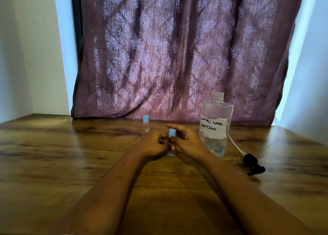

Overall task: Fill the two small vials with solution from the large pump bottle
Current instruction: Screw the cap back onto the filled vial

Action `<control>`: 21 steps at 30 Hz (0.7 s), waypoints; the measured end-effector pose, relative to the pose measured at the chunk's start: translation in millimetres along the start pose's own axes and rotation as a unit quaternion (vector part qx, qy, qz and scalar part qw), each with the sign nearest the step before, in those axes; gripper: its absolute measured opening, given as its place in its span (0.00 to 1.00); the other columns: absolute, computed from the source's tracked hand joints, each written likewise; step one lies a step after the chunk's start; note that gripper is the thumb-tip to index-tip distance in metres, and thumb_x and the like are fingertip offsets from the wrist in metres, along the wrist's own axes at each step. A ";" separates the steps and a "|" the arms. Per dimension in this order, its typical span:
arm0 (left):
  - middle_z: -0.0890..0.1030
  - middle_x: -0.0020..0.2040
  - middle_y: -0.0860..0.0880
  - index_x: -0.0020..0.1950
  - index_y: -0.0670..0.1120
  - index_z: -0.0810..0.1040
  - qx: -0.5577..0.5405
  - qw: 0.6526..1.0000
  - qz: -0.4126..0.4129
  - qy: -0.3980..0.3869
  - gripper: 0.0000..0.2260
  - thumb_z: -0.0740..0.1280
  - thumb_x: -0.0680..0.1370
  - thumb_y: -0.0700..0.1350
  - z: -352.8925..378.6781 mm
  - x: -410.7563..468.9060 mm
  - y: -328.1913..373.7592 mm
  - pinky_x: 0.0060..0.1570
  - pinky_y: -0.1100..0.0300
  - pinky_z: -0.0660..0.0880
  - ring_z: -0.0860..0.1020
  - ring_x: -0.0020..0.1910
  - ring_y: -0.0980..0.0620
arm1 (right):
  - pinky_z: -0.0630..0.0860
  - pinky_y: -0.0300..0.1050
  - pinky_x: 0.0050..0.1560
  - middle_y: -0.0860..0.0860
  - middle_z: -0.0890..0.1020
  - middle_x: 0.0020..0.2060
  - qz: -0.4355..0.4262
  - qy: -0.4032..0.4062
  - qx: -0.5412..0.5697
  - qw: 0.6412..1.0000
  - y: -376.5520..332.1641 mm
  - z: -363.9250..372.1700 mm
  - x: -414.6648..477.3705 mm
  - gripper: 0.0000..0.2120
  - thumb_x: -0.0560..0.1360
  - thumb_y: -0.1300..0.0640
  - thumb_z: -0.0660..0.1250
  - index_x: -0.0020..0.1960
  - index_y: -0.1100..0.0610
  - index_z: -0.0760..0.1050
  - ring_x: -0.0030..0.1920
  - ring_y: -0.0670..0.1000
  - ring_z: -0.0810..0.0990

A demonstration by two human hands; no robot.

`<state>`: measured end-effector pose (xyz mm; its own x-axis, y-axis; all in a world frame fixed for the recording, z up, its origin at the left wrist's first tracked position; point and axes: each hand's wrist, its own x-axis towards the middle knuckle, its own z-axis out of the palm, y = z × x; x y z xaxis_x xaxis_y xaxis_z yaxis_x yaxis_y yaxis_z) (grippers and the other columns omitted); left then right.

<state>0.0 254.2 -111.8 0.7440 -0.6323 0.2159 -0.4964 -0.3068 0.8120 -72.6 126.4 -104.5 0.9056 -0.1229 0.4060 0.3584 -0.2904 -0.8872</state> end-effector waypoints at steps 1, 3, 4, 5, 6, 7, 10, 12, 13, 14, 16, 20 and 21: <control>0.82 0.36 0.50 0.39 0.51 0.79 0.000 1.000 0.001 0.004 0.06 0.73 0.73 0.41 -0.3 -0.5 0.8 0.39 0.56 0.79 0.81 0.36 0.50 | 0.76 0.29 0.40 0.55 0.77 0.52 -0.017 0.017 -0.026 0.999 0.2 0.2 0.9 0.17 0.73 0.70 0.65 0.62 0.62 0.72 0.51 0.48 0.77; 0.80 0.32 0.51 0.37 0.51 0.78 -0.002 1.000 -0.002 0.005 0.09 0.72 0.72 0.38 -0.1 -1.4 2.8 0.33 0.59 0.75 0.77 0.31 0.52 | 0.74 0.27 0.36 0.52 0.77 0.43 -0.024 0.068 -0.060 0.996 0.1 0.4 3.1 0.14 0.70 0.69 0.69 0.55 0.61 0.74 0.44 0.48 0.77; 0.79 0.31 0.51 0.37 0.50 0.77 0.000 1.000 -0.007 0.004 0.10 0.71 0.73 0.37 -0.1 -2.2 4.1 0.31 0.60 0.74 0.76 0.29 0.53 | 0.72 0.26 0.33 0.50 0.75 0.38 -0.024 0.092 -0.072 0.993 -0.7 1.4 3.5 0.13 0.69 0.69 0.71 0.51 0.61 0.74 0.38 0.46 0.74; 0.78 0.30 0.50 0.36 0.49 0.76 0.001 1.000 -0.012 0.004 0.10 0.70 0.73 0.35 0.1 -2.8 5.3 0.30 0.60 0.73 0.75 0.28 0.53 | 0.71 0.26 0.31 0.50 0.72 0.35 -0.030 0.109 -0.081 0.990 -0.5 2.1 3.7 0.13 0.68 0.68 0.72 0.49 0.60 0.74 0.35 0.45 0.71; 0.77 0.30 0.49 0.36 0.49 0.76 0.002 1.000 -0.012 0.006 0.10 0.69 0.73 0.35 0.0 -3.1 5.5 0.31 0.59 0.73 0.75 0.29 0.52 | 0.70 0.25 0.31 0.50 0.71 0.36 -0.034 0.119 -0.093 0.988 -0.6 2.8 4.0 0.13 0.67 0.66 0.73 0.48 0.59 0.73 0.35 0.45 0.70; 0.78 0.32 0.48 0.36 0.49 0.76 0.007 1.000 -0.005 0.012 0.09 0.69 0.72 0.36 -0.2 -3.0 5.1 0.32 0.57 0.74 0.76 0.30 0.50 | 0.70 0.25 0.32 0.50 0.71 0.40 -0.035 0.117 -0.115 0.986 1.0 3.0 4.9 0.14 0.67 0.65 0.74 0.50 0.57 0.73 0.38 0.45 0.71; 0.85 0.41 0.43 0.40 0.49 0.81 0.024 0.999 0.019 0.015 0.04 0.71 0.71 0.41 0.2 -0.9 0.8 0.43 0.48 0.80 0.83 0.41 0.43 | 0.74 0.25 0.36 0.53 0.70 0.58 -0.012 0.055 -0.056 0.997 0.0 4.3 4.0 0.20 0.73 0.62 0.69 0.63 0.56 0.70 0.51 0.46 0.73; 0.86 0.45 0.44 0.44 0.50 0.83 0.017 1.000 0.021 0.013 0.06 0.72 0.72 0.39 0.5 -0.7 -1.9 0.47 0.48 0.81 0.84 0.45 0.43 | 0.76 0.29 0.37 0.55 0.73 0.60 0.006 0.007 0.010 1.000 0.5 4.1 3.0 0.19 0.76 0.64 0.63 0.67 0.58 0.68 0.54 0.48 0.76; 0.86 0.45 0.45 0.44 0.51 0.83 0.009 1.000 0.020 0.012 0.07 0.73 0.72 0.39 0.5 -0.7 -2.6 0.47 0.50 0.81 0.84 0.46 0.45 | 0.76 0.29 0.38 0.56 0.75 0.59 0.002 0.000 0.009 1.000 1.2 3.1 3.6 0.19 0.77 0.65 0.62 0.67 0.60 0.68 0.54 0.48 0.77; 0.86 0.44 0.47 0.43 0.53 0.82 -0.001 1.000 0.021 0.007 0.07 0.73 0.72 0.40 0.8 -0.9 -1.9 0.47 0.52 0.82 0.84 0.45 0.47 | 0.76 0.29 0.38 0.57 0.76 0.58 -0.005 0.003 0.001 1.000 1.3 2.8 4.0 0.18 0.77 0.66 0.61 0.66 0.62 0.69 0.53 0.47 0.78; 0.84 0.42 0.52 0.44 0.53 0.81 -0.007 1.000 0.019 0.004 0.08 0.73 0.72 0.40 0.9 -1.2 0.2 0.42 0.62 0.81 0.83 0.42 0.52 | 0.76 0.29 0.40 0.57 0.77 0.56 -0.018 0.024 -0.035 0.999 1.1 1.9 5.3 0.15 0.76 0.67 0.62 0.63 0.64 0.72 0.51 0.46 0.78; 0.80 0.37 0.58 0.47 0.52 0.81 0.039 0.999 0.028 0.020 0.08 0.71 0.73 0.39 1.8 -2.5 5.4 0.31 0.73 0.72 0.78 0.35 0.63 | 0.76 0.40 0.55 0.55 0.80 0.55 -0.060 0.078 -0.167 0.981 4.3 0.9 11.0 0.12 0.74 0.67 0.65 0.57 0.60 0.77 0.57 0.51 0.78; 0.80 0.36 0.58 0.44 0.54 0.81 0.054 0.998 0.032 0.023 0.09 0.71 0.73 0.39 2.1 -3.8 7.2 0.32 0.70 0.73 0.78 0.36 0.62 | 0.76 0.41 0.56 0.55 0.81 0.55 -0.060 0.090 -0.172 0.979 4.9 1.4 11.2 0.12 0.74 0.67 0.66 0.57 0.60 0.78 0.56 0.51 0.78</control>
<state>-7.3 252.9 -107.9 0.7282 -0.6201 0.2919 -0.5864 -0.3433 0.7336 -60.4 124.9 -104.6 0.7958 -0.2252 0.5622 0.3333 -0.6122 -0.7170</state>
